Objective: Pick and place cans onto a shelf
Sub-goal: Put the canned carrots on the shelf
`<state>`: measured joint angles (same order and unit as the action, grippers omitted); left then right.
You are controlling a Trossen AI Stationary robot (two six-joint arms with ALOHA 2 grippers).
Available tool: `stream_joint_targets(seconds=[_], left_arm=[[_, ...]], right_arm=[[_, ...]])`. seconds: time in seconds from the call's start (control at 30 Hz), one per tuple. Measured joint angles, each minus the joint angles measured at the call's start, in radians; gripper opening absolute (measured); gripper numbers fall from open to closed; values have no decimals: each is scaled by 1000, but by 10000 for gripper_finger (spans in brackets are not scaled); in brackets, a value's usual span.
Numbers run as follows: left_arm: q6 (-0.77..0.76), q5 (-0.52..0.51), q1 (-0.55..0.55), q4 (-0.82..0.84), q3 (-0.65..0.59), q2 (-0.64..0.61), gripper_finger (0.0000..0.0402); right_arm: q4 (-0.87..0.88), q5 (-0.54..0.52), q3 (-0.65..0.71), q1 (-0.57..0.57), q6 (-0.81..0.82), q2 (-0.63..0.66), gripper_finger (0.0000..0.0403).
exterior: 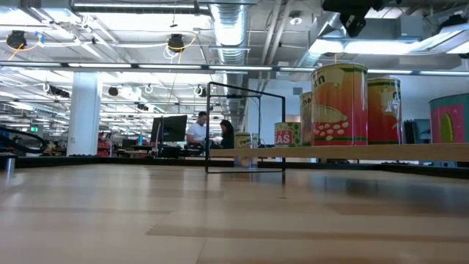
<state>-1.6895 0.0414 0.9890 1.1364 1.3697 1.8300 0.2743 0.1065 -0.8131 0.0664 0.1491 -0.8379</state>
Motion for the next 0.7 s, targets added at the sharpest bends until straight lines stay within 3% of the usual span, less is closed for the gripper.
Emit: stream_joint_targets(seconds=[0.27, 0.7], left_arm=[[-12, 6, 6, -5, 0, 48, 125], [4, -24, 8, -56, -24, 49, 30]], right_arm=[[0, -3, 0, 0, 27, 0, 8], [-28, -3, 0, 0, 37, -8, 8]])
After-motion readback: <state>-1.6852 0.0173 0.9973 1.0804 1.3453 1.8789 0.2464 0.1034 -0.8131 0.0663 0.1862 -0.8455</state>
